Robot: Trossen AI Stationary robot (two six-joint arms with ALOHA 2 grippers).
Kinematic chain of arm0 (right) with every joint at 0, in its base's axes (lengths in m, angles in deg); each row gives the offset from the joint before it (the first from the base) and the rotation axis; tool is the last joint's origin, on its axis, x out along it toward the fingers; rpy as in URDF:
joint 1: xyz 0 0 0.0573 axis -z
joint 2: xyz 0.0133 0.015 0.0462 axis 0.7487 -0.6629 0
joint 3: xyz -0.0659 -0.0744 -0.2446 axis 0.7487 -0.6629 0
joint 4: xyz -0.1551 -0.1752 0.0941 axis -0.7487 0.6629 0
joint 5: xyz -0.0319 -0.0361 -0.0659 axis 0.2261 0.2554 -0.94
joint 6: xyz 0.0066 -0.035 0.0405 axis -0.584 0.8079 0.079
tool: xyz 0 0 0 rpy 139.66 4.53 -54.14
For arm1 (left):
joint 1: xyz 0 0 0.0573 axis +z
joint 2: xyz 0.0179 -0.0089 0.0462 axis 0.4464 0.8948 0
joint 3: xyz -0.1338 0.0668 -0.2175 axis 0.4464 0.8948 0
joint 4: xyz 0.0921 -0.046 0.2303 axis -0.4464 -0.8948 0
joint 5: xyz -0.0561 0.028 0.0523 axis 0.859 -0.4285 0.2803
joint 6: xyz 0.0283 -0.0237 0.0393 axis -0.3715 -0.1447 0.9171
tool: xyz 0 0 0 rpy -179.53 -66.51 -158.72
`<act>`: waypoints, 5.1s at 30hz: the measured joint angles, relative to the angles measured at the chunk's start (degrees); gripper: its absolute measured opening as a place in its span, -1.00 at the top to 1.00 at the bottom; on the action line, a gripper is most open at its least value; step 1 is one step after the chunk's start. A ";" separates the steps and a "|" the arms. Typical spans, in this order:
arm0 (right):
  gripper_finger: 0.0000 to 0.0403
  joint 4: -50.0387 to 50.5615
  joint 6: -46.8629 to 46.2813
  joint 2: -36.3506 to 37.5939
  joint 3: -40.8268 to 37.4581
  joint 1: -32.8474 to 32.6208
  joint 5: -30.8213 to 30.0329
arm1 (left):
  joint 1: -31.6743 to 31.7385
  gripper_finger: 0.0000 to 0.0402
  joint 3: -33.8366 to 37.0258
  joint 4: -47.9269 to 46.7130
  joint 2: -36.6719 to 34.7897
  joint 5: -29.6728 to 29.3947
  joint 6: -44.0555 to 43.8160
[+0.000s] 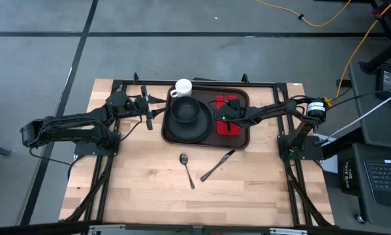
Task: Set up tray
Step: Put the black fork in the center of the red napkin, then put the black spoon on the red napkin to the left of the black fork
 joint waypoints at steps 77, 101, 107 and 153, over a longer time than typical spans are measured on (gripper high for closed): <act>0.79 0.23 1.36 -1.05 0.02 0.33 -1.81 | 0.00 0.35 0.00 -0.11 0.02 0.00 -0.07; 0.79 0.04 10.59 -1.05 0.00 0.33 0.88 | 0.00 0.35 0.00 -0.15 0.00 0.00 -0.07; 0.79 0.04 11.41 -1.05 0.00 0.33 1.07 | -0.01 0.35 0.00 -0.15 0.02 0.00 -0.08; 0.79 2.20 12.93 12.33 0.00 -1.47 -2.20 | -0.02 0.35 -0.02 -2.92 0.01 0.00 -0.13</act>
